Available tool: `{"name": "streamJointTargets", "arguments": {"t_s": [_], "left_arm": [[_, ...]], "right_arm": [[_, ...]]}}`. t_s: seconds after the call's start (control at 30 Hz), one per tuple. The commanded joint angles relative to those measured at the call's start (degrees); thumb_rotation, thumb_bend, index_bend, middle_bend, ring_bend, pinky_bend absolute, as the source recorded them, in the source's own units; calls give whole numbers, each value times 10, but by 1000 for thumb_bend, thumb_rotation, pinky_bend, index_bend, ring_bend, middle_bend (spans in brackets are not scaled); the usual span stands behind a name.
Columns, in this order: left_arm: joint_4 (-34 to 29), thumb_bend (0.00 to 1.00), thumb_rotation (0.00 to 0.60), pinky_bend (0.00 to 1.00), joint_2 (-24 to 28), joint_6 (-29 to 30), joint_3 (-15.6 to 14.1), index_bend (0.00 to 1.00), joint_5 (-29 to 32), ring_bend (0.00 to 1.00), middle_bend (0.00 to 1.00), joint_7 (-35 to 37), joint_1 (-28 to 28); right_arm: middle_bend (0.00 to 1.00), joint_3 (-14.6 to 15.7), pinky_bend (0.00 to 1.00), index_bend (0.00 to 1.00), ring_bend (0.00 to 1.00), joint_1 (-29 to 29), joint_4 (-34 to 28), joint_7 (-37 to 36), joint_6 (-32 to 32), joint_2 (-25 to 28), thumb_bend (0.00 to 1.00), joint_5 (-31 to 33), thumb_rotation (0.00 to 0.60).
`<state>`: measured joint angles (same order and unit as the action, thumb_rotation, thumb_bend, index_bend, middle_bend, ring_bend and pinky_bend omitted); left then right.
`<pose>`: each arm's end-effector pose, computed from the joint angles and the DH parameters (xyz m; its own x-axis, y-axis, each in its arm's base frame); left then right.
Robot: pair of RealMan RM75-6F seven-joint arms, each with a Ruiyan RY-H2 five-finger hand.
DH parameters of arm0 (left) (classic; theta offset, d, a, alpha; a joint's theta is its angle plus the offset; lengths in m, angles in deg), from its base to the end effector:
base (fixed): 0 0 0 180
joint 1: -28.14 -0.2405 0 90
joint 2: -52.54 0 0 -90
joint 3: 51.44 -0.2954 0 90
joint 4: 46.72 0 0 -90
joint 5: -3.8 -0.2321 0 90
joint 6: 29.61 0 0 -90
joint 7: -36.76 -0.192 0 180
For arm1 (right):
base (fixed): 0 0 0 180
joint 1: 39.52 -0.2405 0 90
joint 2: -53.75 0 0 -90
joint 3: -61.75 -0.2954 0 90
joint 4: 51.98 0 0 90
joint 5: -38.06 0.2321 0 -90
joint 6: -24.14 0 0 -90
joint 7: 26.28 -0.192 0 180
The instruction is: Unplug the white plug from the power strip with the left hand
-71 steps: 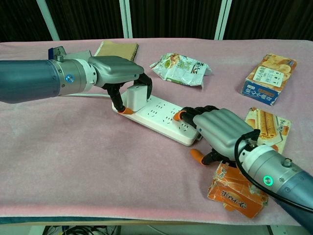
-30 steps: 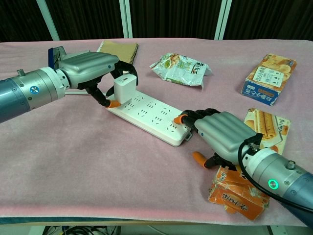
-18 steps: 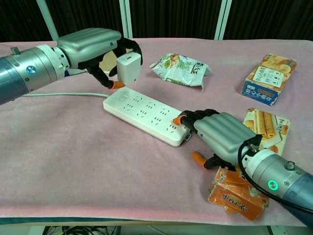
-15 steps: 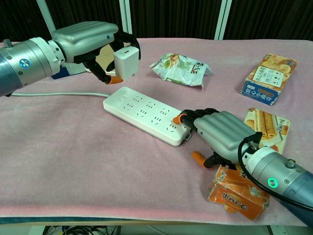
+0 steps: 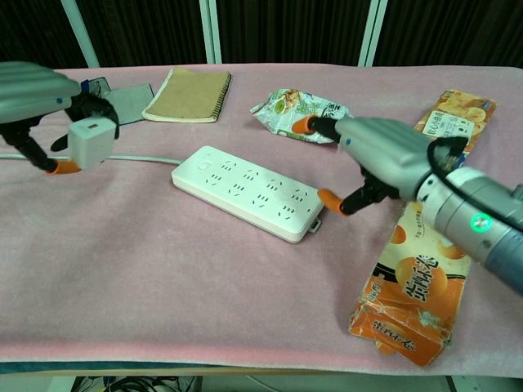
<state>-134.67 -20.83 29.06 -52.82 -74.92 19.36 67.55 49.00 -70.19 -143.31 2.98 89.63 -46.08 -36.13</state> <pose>-0.2281 0.3852 0.0172 0.7007 0.1547 0.6965 0.6611 -0.5080 -0.5522 -0.1264 -0.3458 -0.0808 0.3180 -0.1515 0.9359 -0.8950 -0.3737 0.2436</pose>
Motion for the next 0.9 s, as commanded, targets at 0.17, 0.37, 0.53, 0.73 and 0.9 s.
{"name": "streamJointTargets", "arguments": {"t_s": [0.17,0.37,0.53,0.73,0.9], "left_arm": [[44,671,600,263,-1,-14,-31,700,-9,347,719,-48,-16],[59,607,600,204,-7,-38,-43,631,-4,306,655,-119,-14],[34,382,600,83,2,-68,-50,375,28,144,412,-219,-7],[-28,175,600,2,16,-42,-35,98,98,0,87,-323,-14],[-92,107,600,0,44,6,-19,79,104,0,13,-317,-29]], "right_arm": [[114,-34,111,130,129,14,-57,12,21,112,342,20,600],[114,-23,111,129,129,35,-33,-23,16,170,335,33,600],[113,-16,111,129,128,43,-2,-65,13,180,321,35,600],[107,-11,106,124,116,42,21,-82,18,182,291,27,600],[102,-18,99,118,102,47,44,-89,40,199,273,21,600]]}}
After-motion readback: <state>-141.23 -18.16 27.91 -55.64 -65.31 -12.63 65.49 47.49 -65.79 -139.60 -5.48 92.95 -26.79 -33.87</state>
